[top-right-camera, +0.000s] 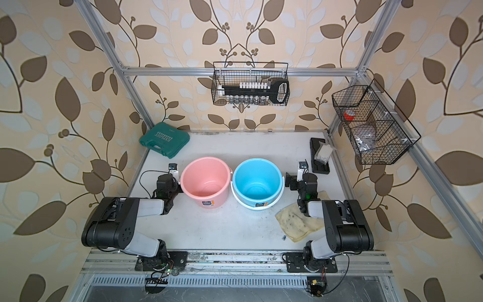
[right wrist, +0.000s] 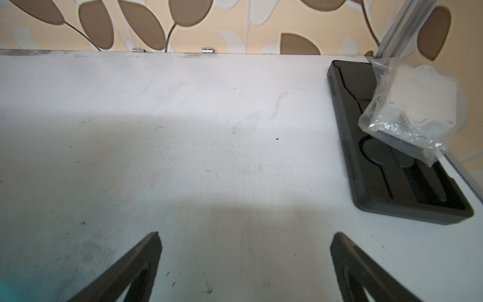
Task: Wipe the inside of the bucket with a cloth
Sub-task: Pick up the bucket from the center of the board.
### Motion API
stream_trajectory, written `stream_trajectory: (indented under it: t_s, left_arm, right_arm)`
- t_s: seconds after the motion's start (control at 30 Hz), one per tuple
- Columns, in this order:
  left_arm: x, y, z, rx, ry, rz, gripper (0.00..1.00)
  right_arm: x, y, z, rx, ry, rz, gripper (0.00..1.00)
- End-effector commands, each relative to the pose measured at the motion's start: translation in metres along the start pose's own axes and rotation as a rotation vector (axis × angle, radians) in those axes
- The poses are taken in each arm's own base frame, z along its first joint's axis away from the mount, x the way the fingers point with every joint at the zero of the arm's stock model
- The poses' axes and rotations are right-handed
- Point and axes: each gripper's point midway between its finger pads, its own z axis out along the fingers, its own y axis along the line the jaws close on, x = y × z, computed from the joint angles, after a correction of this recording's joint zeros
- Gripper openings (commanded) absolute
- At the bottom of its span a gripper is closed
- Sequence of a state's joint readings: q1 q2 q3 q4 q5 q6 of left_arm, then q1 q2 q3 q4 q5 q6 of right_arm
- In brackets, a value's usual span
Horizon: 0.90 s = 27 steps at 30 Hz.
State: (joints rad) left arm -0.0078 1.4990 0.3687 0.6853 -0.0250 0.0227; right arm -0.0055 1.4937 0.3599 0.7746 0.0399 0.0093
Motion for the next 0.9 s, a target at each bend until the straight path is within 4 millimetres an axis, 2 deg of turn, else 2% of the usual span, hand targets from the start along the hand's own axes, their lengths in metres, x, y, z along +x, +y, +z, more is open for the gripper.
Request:
stream_trajectory:
  t_s: [0.0,0.2,0.27,0.3,0.43,0.57,0.63,0.7,0.83,0.87]
  left_arm:
    - [-0.022,-0.009,0.001,0.035,-0.064,-0.006,0.99]
    - [-0.023,-0.009,0.001,0.037,-0.067,-0.006,0.99]
    - [-0.023,-0.007,0.0,0.026,-0.071,-0.008,0.99]
    - [-0.026,0.0,0.0,-0.019,-0.075,-0.023,0.99]
    - [-0.034,0.04,-0.002,-0.257,0.041,-0.108,0.99]
    - [-0.023,0.072,-0.001,-0.473,0.231,0.007,0.99]
    - [-0.022,0.068,-0.001,-0.443,0.216,-0.019,0.99]
    - [-0.032,0.066,-0.004,-0.437,0.177,-0.043,0.99]
    - [-0.043,0.083,-0.014,-0.537,0.162,-0.07,0.99]
    - [-0.045,0.085,-0.015,-0.548,0.172,-0.08,0.99]
  right_arm:
    - [-0.011,0.006,0.005,-0.023,-0.026,-0.01,0.99]
    - [-0.012,0.004,0.003,-0.014,-0.032,-0.01,0.99]
    - [-0.017,-0.019,-0.004,0.167,-0.06,0.029,0.99]
    - [-0.017,-0.025,-0.009,0.21,-0.068,0.048,0.99]
    - [-0.019,-0.023,-0.017,0.215,-0.114,0.039,0.99]
    - [-0.021,-0.024,-0.022,0.222,-0.137,0.04,0.99]
    - [-0.021,-0.024,-0.022,0.222,-0.143,0.043,0.99]
    - [-0.021,-0.023,-0.024,0.219,-0.148,0.046,0.99]
    - [-0.026,-0.027,-0.028,0.238,-0.171,0.049,0.99]
    - [-0.029,-0.04,-0.036,0.343,-0.168,0.063,0.99]
